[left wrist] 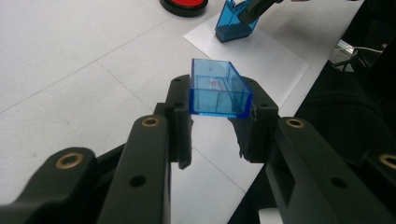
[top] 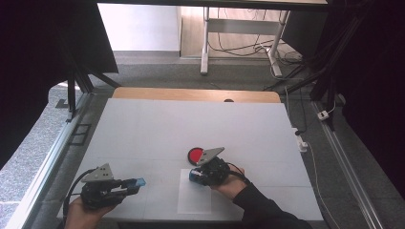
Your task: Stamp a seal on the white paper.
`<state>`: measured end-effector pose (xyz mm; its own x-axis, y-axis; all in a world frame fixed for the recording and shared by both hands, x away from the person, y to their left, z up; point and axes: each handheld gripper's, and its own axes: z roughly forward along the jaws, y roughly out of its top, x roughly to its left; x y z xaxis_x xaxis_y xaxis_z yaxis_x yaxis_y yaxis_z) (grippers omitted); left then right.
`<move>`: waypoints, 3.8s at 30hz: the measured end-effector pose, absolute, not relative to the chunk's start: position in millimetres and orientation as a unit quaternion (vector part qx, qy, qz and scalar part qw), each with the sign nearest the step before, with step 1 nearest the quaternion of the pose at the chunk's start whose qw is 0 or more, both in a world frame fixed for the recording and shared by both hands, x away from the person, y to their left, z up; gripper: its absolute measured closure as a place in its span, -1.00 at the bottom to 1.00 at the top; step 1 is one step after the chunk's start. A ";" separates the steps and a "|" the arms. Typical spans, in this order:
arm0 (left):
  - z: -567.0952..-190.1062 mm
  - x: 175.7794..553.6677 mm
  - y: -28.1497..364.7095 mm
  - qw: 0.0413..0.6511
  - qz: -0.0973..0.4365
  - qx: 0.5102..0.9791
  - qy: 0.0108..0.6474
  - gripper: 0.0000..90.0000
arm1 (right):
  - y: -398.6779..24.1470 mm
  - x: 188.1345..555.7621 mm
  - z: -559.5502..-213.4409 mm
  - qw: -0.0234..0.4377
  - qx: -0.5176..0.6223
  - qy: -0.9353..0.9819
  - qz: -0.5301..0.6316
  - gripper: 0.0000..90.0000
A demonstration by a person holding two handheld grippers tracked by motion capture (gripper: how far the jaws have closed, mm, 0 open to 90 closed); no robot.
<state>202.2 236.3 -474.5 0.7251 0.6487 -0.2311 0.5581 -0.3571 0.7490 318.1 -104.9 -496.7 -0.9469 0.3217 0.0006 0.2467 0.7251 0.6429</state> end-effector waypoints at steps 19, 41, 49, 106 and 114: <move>-474.3 199.1 238.8 0.429 0.056 0.822 0.371 0.52 | -96.8 305.2 -496.9 0.103 0.136 0.933 0.316 0.58; -474.3 195.3 242.9 0.430 0.060 0.820 0.375 0.52 | -103.4 312.9 -500.2 0.074 0.151 0.926 0.339 0.58; -474.8 194.3 244.9 0.432 0.057 0.817 0.378 0.52 | -105.9 315.8 -500.9 0.061 0.162 0.923 0.344 0.58; -475.1 195.1 243.3 0.445 0.035 0.819 0.361 0.52 | -120.6 308.1 -452.7 0.023 0.160 0.889 0.429 0.56; -474.7 195.2 242.5 0.445 0.036 0.820 0.359 0.51 | -120.1 302.9 -441.2 0.017 0.151 0.881 0.448 0.56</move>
<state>195.2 242.5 -474.7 0.7401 0.6200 -0.2606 0.5565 -0.3469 0.7550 302.9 -120.1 -441.2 -0.9536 0.2820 0.1053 0.2514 0.5533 0.7941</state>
